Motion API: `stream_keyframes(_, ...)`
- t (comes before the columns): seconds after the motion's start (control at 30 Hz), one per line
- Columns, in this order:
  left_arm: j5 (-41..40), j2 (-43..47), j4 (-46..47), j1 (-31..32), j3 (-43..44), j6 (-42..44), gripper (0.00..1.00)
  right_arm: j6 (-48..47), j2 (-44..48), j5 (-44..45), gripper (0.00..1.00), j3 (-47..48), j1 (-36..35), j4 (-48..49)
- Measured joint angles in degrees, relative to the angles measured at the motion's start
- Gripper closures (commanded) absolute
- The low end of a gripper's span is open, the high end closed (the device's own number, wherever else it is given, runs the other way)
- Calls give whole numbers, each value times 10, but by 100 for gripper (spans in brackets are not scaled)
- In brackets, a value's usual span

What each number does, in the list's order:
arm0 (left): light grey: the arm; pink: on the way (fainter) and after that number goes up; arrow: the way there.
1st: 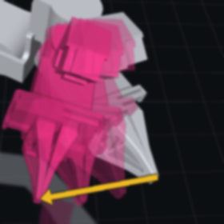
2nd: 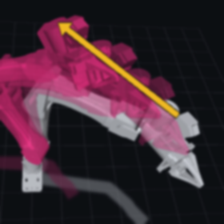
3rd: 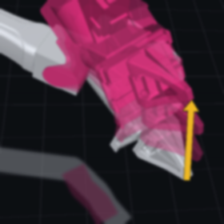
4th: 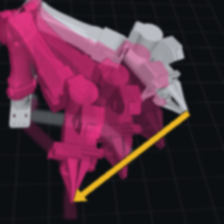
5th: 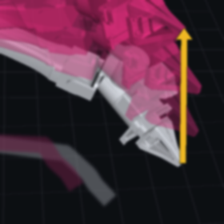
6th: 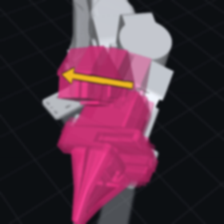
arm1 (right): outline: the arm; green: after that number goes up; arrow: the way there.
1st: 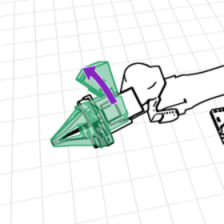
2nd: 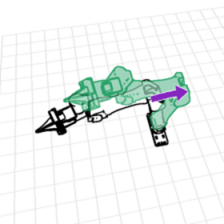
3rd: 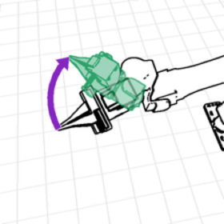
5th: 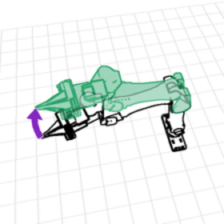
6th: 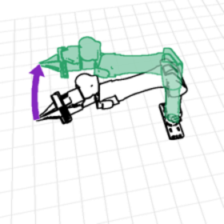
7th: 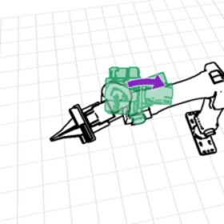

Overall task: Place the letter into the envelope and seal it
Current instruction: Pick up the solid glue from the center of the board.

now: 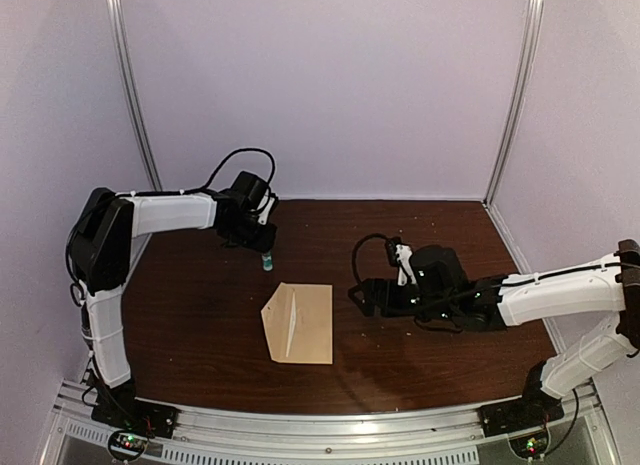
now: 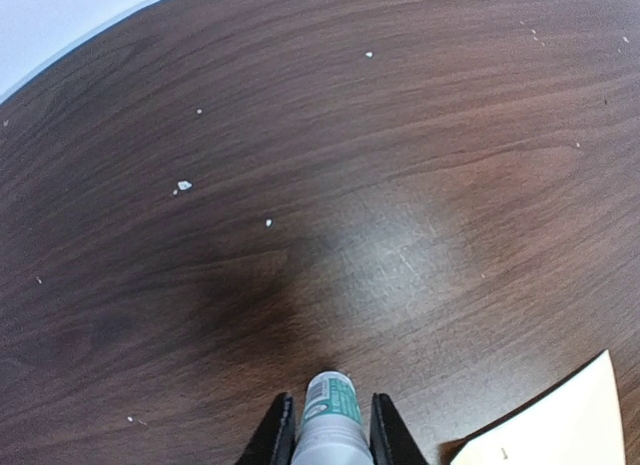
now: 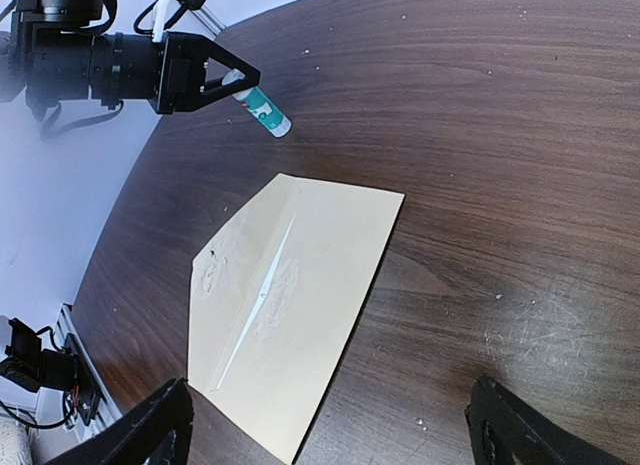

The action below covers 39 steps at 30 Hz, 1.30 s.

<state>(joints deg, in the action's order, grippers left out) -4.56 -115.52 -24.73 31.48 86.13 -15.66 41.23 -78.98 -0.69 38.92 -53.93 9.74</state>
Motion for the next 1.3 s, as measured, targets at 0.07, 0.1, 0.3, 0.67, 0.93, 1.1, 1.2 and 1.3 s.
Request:
stream_keyframes(0.07,-3,0,-3,0,0,3,94,0,0,-3,4,0,2,0)
stream_keyframes(0.1,-4,0,-4,0,0,4,94,0,1,-4,3,0,3,0)
stream_keyframes(0.3,-1,14,-16,0,-3,4,97,-15,39,-8,4,-6,10,-2)
stream_keyframes(0.67,150,198,-80,1,-28,7,96,-100,117,-104,8,7,10,-19)
stream_keyframes(0.93,332,308,-64,80,-87,-15,96,-121,114,-210,6,24,-6,26)
stream_keyframes(1.1,387,349,3,146,-132,-54,96,-85,102,-221,2,12,-21,108)
stream_keyframes(1.2,415,388,70,155,-171,-87,96,-61,102,-230,2,-7,-27,165)
stream_keyframes(1.3,434,408,119,158,-183,-110,96,-45,96,-247,7,-10,-31,212)
